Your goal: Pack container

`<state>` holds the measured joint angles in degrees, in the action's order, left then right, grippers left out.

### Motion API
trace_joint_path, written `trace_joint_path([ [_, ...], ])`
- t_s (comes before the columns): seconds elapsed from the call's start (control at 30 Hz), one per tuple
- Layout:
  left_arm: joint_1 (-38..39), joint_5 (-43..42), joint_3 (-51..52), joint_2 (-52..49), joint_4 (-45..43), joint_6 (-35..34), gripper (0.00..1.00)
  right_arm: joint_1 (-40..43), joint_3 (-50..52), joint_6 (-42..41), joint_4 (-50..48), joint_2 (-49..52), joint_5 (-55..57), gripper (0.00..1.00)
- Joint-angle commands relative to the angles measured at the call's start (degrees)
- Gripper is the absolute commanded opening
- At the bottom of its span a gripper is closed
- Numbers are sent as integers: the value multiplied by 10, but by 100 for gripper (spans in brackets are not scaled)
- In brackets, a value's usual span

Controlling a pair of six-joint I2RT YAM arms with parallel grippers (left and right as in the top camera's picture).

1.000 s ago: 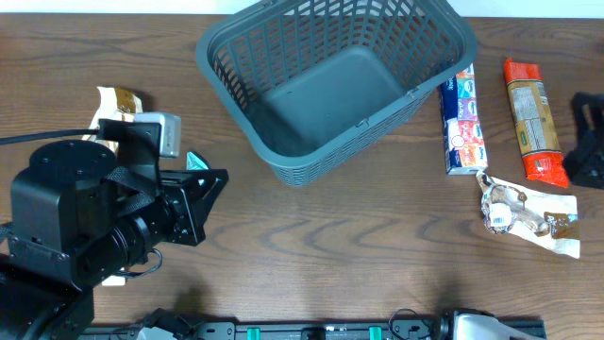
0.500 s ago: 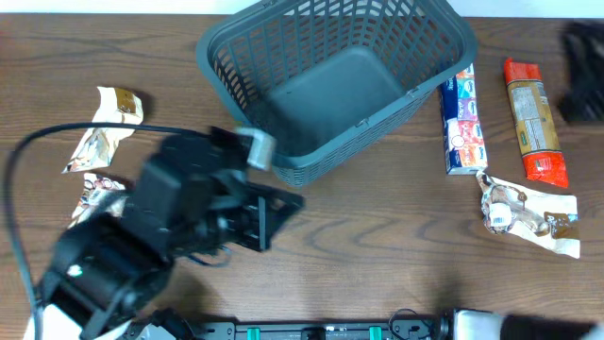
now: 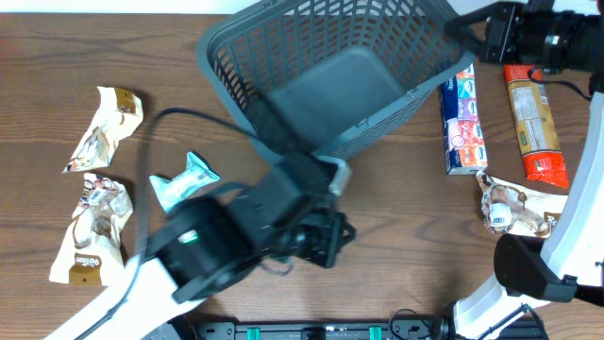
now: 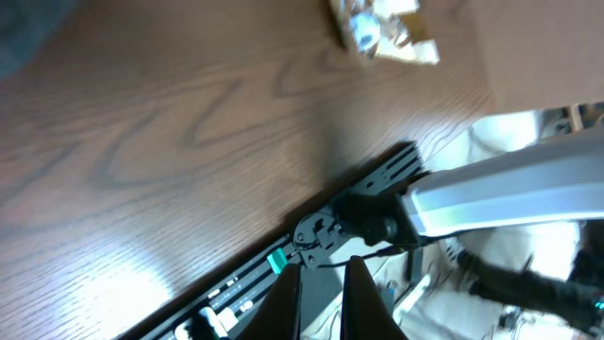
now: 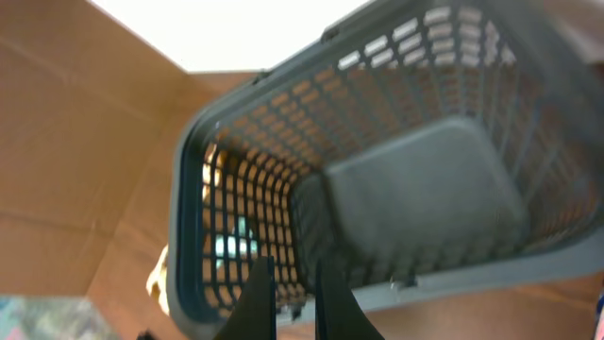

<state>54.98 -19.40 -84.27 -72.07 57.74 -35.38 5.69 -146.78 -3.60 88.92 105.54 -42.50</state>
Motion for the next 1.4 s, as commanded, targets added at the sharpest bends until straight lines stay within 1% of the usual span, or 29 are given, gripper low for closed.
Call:
trace_joint_path([
  [0.0,10,8,-2,-35,-16,5,6,7,-5,56,23,5,-23,1],
  [0.17,10,9,-2,-76,-51,41,6,7,-5,73,64,5,29,1],
  [0.23,9,13,-2,-87,-65,70,6,7,-5,104,83,5,34,1],
  [0.3,7,36,-2,-93,-71,99,6,7,-5,125,83,4,40,1],
  [0.37,7,71,-2,-95,-70,131,6,5,-5,172,84,2,44,1],
  [0.43,7,86,-2,-95,-68,155,6,3,-5,206,84,2,58,1],
  [0.53,7,86,-2,-96,-66,170,6,2,-3,215,83,3,107,1],
  [0.7,7,103,-2,-96,-60,171,6,3,24,221,81,5,132,1],
  [0.97,7,95,-2,-96,-45,171,6,2,88,214,33,16,140,1],
  [1.03,7,94,-2,-96,-42,171,6,0,89,211,36,30,140,1],
  [1.17,8,82,-2,-96,-39,162,6,-10,88,181,32,60,155,1],
  [1.27,8,63,-2,-96,-37,160,6,-21,88,184,32,83,156,1],
  [1.37,8,64,-2,-96,-33,160,6,-30,88,185,30,101,156,1],
])
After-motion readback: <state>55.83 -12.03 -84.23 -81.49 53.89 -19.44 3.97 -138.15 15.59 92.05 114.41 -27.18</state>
